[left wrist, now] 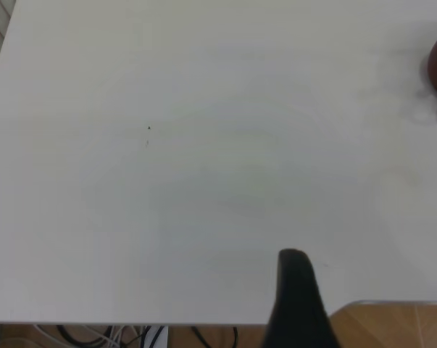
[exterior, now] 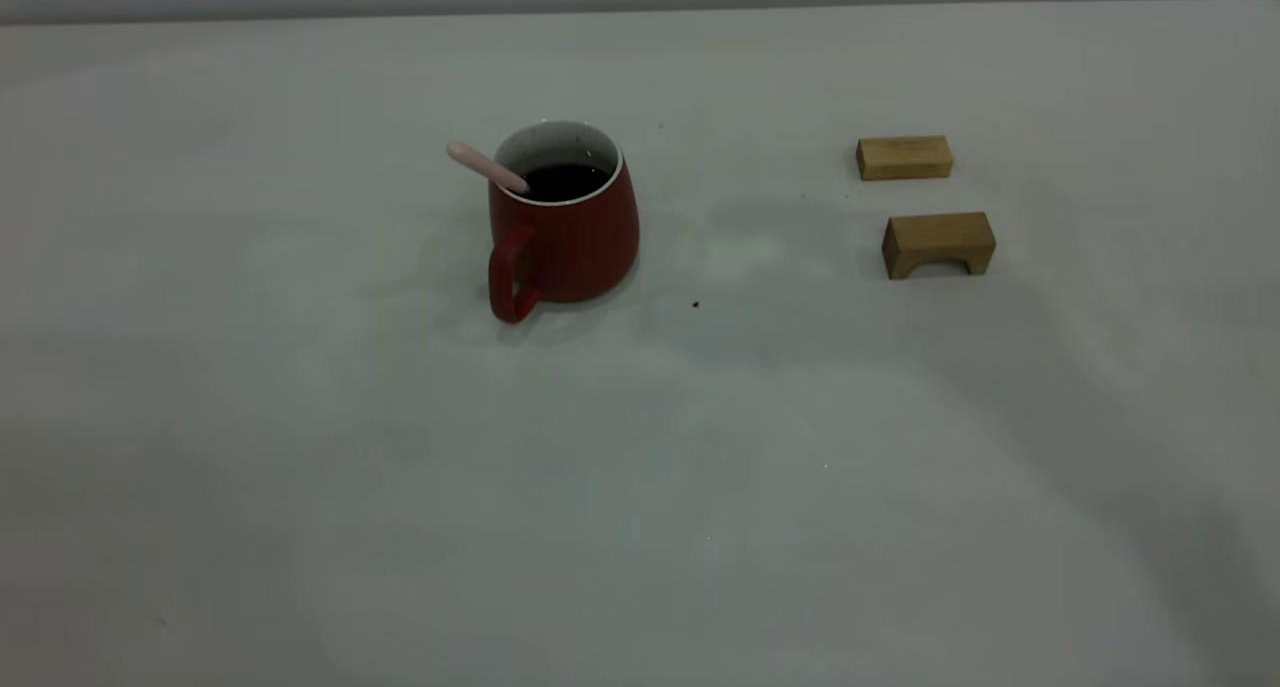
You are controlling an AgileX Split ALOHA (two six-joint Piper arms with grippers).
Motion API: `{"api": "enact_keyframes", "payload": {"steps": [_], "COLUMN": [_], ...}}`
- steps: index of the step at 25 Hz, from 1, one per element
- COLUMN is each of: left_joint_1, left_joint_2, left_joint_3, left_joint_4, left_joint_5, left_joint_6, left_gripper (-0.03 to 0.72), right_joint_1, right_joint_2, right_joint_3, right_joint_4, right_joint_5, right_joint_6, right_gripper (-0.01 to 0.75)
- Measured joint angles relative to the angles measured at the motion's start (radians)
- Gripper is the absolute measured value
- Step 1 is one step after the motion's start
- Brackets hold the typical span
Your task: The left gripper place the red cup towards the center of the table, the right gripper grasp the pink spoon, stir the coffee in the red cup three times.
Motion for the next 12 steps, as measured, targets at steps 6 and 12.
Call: {"api": "enact_keyframes", "payload": {"steps": [6,12], "left_joint_1": [0.0,0.0], "left_joint_2": [0.0,0.0], "left_joint_3": [0.0,0.0], "left_joint_4": [0.0,0.0], "left_joint_5": [0.0,0.0], "left_joint_6": [0.0,0.0], "left_gripper": [0.595,0.595], "right_joint_1": [0.113,0.157], "right_joint_2": [-0.28,-0.62], "right_joint_3": [0.007,0.298], "right_joint_4": [-0.187,-0.315], "right_joint_5": [0.014,0.014], "right_joint_6": [-0.205,-0.256], "right_gripper": [0.172,0.172]}}
